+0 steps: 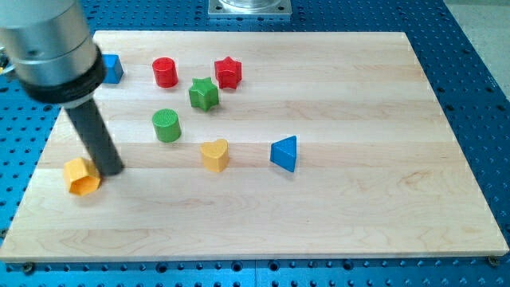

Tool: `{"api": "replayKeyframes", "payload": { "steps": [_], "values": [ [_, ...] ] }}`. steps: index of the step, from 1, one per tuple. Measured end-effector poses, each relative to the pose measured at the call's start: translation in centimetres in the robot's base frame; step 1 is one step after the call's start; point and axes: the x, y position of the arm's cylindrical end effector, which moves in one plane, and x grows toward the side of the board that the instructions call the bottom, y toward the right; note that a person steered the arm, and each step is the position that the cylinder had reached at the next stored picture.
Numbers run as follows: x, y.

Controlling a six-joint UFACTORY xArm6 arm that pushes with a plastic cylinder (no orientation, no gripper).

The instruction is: Push the blue cube to the top left of the red circle

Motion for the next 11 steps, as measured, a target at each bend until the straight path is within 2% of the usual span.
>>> {"api": "replayKeyframes", "payload": {
  "steps": [2,4,5,6,7,8,9,10,11],
  "values": [
    [0.4,-1.2],
    [-13.1,1.0],
    [-18.0,0.0],
    [-18.0,-2.4],
    [-16.0,-4.4],
    [-20.5,-5.8],
    [-24.0,2.0],
    [-21.4,-1.9],
    [-23.0,-7.7]
  ]
}}
